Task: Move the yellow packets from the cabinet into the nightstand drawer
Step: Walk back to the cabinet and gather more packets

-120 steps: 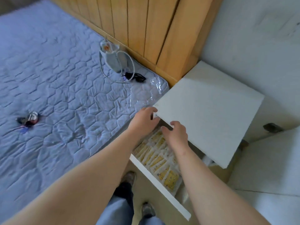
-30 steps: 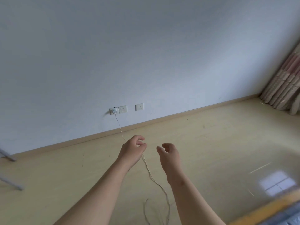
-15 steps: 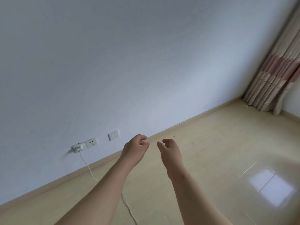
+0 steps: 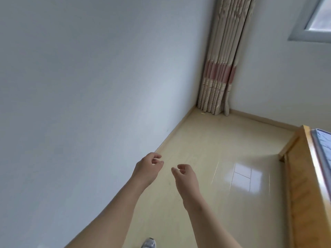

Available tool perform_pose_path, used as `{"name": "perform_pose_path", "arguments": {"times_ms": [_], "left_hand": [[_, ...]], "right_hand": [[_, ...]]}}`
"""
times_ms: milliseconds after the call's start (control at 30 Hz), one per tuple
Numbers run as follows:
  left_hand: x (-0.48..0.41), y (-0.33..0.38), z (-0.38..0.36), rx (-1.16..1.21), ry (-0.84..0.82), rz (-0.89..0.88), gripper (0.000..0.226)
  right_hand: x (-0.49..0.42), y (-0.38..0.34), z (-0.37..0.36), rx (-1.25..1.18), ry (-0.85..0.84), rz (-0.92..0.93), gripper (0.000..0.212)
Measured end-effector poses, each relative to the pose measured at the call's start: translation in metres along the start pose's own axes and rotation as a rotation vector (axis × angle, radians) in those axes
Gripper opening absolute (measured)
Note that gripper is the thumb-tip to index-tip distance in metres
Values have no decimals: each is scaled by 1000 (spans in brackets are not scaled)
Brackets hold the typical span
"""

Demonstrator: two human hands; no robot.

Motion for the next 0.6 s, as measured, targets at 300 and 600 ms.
{"name": "perform_pose_path", "arguments": {"times_ms": [300, 600], "left_hand": [[-201, 92, 9, -49, -146, -176, 25], [-339, 177, -62, -53, -264, -260, 22]], "right_hand": [[-165, -96, -15, -120, 194, 11, 35], [-308, -133, 46, -208, 342, -15, 34]]}}
Point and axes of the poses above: each hand's wrist, its own x-axis away from the middle knuckle, its own z-axis out of the back of the hand, y = z × x, the point moved 3 cm from there along -x, towards the middle knuckle, and after that the axes turned 12 degrees about -x, right-handed, at the moved point
